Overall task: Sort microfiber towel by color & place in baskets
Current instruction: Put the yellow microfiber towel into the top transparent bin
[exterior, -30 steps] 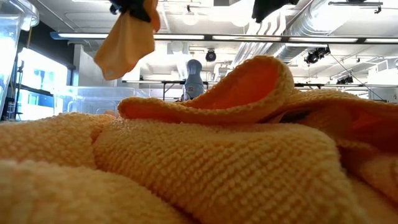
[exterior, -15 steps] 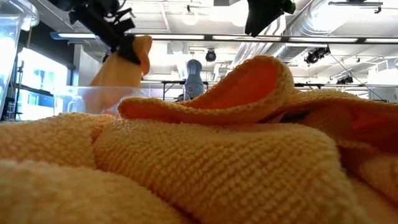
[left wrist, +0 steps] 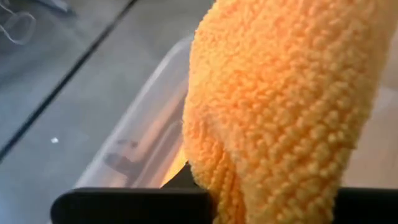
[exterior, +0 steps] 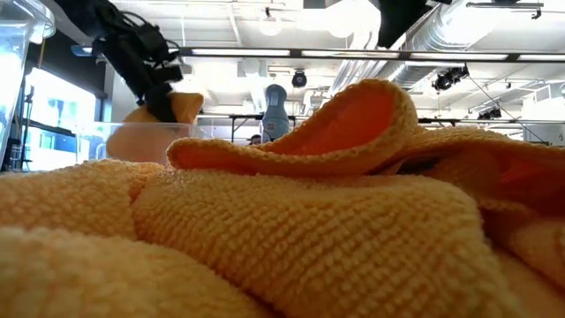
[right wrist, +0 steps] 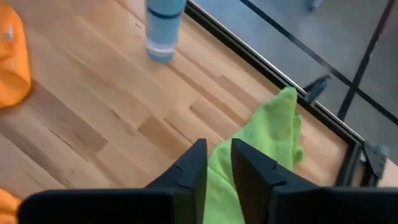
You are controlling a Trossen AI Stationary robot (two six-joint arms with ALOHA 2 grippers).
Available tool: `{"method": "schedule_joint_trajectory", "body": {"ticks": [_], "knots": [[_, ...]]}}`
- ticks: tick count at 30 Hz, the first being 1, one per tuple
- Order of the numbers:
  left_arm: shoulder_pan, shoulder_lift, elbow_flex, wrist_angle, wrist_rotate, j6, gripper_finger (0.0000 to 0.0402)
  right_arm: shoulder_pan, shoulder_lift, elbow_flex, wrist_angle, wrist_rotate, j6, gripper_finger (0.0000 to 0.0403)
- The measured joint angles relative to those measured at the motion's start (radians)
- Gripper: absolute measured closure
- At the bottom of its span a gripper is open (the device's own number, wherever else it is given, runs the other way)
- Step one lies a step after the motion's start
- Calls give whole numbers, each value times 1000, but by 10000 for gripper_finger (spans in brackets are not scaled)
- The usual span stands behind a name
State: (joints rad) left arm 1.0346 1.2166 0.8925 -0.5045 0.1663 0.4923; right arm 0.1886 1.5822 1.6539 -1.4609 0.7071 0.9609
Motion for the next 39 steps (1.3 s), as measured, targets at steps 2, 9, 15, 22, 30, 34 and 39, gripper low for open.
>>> {"method": "schedule_joint_trajectory", "body": {"ticks": [2, 9, 15, 22, 30, 34, 39], "knots": [[0, 29, 0, -6, 0, 0, 401, 16, -1, -4, -20, 1, 34, 363], [-3, 65, 8, -40, -24, 40, 401, 55, -57, -223, 97, -84, 166, 396], [-14, 61, 10, -61, -139, 55, 392, 68, -170, -484, 442, -160, 198, 401], [-53, 61, 98, -271, -215, 70, 382, 61, -283, -670, 681, -162, 210, 402], [-68, 64, 179, -423, -210, -40, 326, 26, -320, -699, 696, -163, 144, 402], [-68, 81, 180, -429, -213, -96, 277, 2, -320, -699, 698, -165, 96, 403], [-69, 114, 180, -489, -251, -126, 224, -14, -320, -699, 703, -205, 43, 403]]}}
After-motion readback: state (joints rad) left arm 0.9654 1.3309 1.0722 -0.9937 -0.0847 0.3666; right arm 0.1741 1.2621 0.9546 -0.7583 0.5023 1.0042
